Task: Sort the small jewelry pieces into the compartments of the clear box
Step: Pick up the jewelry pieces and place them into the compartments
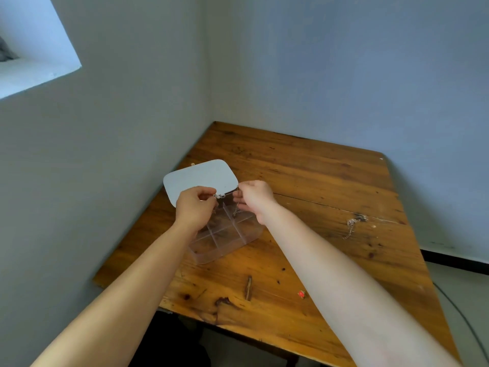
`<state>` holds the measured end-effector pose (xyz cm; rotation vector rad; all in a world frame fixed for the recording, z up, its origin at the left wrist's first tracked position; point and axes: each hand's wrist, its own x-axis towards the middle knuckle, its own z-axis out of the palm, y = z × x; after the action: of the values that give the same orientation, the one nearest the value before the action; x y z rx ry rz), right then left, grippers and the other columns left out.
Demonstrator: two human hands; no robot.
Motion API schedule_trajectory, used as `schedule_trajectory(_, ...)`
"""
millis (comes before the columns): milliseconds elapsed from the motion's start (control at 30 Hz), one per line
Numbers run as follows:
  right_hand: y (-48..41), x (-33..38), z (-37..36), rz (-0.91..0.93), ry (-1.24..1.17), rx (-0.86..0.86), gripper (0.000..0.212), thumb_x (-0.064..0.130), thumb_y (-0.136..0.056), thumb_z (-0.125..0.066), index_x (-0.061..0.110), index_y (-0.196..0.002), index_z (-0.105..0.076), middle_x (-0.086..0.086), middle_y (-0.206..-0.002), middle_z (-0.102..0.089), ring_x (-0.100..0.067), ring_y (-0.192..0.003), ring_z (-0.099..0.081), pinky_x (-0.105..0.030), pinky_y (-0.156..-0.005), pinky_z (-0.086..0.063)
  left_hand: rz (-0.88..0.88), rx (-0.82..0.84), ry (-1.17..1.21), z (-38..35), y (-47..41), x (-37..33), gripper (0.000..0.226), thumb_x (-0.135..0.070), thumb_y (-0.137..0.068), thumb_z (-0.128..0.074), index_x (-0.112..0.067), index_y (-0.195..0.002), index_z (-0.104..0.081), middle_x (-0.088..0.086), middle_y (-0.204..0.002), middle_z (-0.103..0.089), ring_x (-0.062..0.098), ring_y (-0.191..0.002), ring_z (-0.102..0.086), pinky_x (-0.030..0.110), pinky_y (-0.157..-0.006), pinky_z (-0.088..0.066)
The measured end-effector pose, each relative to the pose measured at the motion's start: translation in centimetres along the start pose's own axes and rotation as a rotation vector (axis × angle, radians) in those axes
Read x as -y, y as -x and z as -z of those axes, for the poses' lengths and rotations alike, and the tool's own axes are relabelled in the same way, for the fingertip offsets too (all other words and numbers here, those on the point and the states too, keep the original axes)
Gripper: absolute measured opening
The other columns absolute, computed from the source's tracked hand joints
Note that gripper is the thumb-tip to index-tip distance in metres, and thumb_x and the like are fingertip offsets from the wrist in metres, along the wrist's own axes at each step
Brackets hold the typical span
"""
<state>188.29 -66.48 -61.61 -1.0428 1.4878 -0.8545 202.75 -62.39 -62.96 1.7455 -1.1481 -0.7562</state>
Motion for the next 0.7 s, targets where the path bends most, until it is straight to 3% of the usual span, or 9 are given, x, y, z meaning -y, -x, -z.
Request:
schedule_trajectory(67,-0.1,0.1,-0.4,0.129,0.347,-0.03,0.026,0.02,-0.102,-0.054,0.009,-0.121,-0.068,-0.008,-0.107,-0.071,-0.02,-0.086,-0.068,-0.03,-0.069,-0.06,-0.068,0.022,-0.218,0.3,-0.5,0.2,0.022,-0.009,-0.092,-0.065,-0.014,-0.111,-0.072,0.005,-0.108,-0.071,0.014,-0.084,-0.063,0.026,-0.071,-0.054)
schedule_trajectory(133,0.1,0.4,-0.7,0.214,0.664,-0.052,0.022,0.016,-0.099,-0.06,0.01,-0.117,-0.071,-0.007,-0.109,-0.07,-0.019,-0.081,-0.064,-0.023,-0.055,-0.048,-0.124,0.041,-0.401,0.4,-0.7,0.2,0.021,-0.01,-0.092,-0.065,-0.014,-0.11,-0.074,0.006,-0.108,-0.072,0.018,-0.087,-0.064,0.029,-0.073,-0.054)
schedule_trajectory(267,0.7,0.6,-1.1,0.239,0.94,-0.021,0.029,0.004,-0.091,-0.067,0.009,-0.12,-0.068,-0.009,-0.109,-0.068,-0.021,-0.081,-0.063,-0.023,-0.057,-0.049,-0.175,0.037,-0.676,0.4,-0.5,-0.2,0.021,-0.015,-0.092,-0.066,-0.022,-0.109,-0.075,0.003,-0.107,-0.074,0.02,-0.088,-0.067,0.028,-0.068,-0.052)
schedule_trajectory(433,1.4,1.0,0.4,0.29,0.952,-0.015,0.029,0.006,-0.092,-0.067,0.009,-0.12,-0.069,-0.009,-0.112,-0.068,-0.022,-0.084,-0.066,-0.029,-0.069,-0.059,-0.225,0.038,-0.78,0.8,0.0,-0.4,0.023,-0.018,-0.093,-0.063,-0.026,-0.111,-0.073,0.001,-0.107,-0.073,0.019,-0.089,-0.066,0.031,-0.068,-0.054)
schedule_trajectory(567,2.8,1.1,3.7,0.47,0.807,-0.035,0.026,0.019,-0.1,-0.057,0.016,-0.121,-0.072,-0.003,-0.124,-0.069,-0.019,-0.1,-0.067,-0.022,-0.074,-0.051,-0.376,0.029,-0.597,1.1,1.2,-0.6,0.024,-0.02,-0.094,-0.061,-0.021,-0.117,-0.07,0.002,-0.11,-0.073,0.02,-0.092,-0.067,0.028,-0.067,-0.052)
schedule_trajectory(700,5.3,-0.6,8.2,0.587,0.701,-0.093,0.025,0.026,-0.103,-0.054,0.021,-0.122,-0.07,0.002,-0.125,-0.069,-0.014,-0.111,-0.063,-0.021,-0.083,-0.046,-0.548,0.029,-0.426,-0.7,4.2,-1.3,0.023,-0.019,-0.094,-0.061,-0.017,-0.116,-0.068,0.003,-0.114,-0.069,0.017,-0.102,-0.061,0.028,-0.076,-0.052)
